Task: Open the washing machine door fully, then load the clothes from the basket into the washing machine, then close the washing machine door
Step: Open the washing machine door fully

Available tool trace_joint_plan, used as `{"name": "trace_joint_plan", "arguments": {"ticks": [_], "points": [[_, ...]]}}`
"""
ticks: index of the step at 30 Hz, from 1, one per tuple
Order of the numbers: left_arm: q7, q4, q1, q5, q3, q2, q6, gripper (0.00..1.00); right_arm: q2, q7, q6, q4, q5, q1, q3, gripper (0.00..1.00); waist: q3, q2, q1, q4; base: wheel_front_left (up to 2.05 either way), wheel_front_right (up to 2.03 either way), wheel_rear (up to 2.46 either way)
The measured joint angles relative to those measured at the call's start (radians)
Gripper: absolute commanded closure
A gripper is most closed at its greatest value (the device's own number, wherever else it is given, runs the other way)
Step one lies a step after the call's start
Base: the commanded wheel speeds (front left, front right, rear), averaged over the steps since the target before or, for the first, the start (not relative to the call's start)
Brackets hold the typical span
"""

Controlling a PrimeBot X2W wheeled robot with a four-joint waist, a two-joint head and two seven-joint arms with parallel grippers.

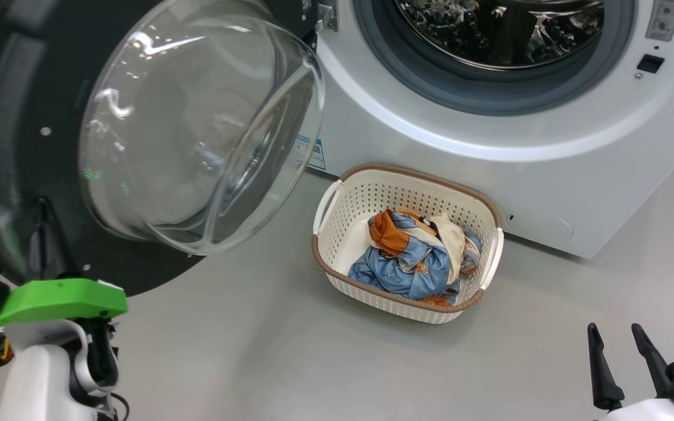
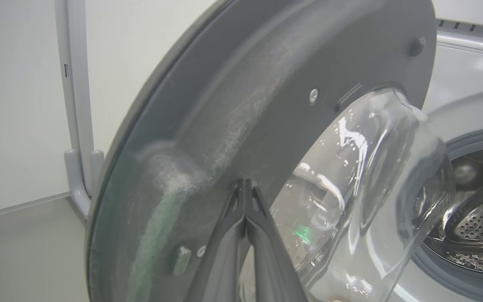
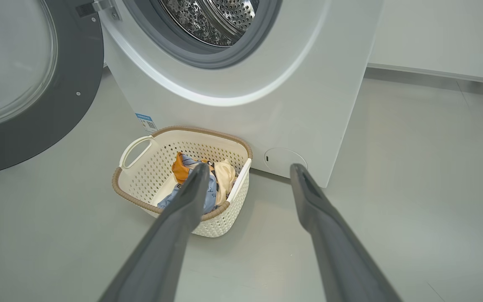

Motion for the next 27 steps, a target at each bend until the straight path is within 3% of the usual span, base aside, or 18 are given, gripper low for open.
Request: {"name": "trace_joint_plan", "arguments": {"ticks": [13,27], "points": [[-0.04,0.163,-0.14,0.003,0.178,0.037,0.007,1.0,-0.012,0.0,0.0,-0.011,0.0,-0.033,0.003,0.0,0.078,0.0,0.0,-0.08,0.0,0.0,0.0],[-0.058,0.3,-0.23,0.033,0.219,0.042,0.007,1.0,-0.004,0.0,0.0,-0.014,-0.005,-0.051,-0.014,0.0,0.095,0.0,0.0,-0.116,0.0,0.0,0.0]]}}
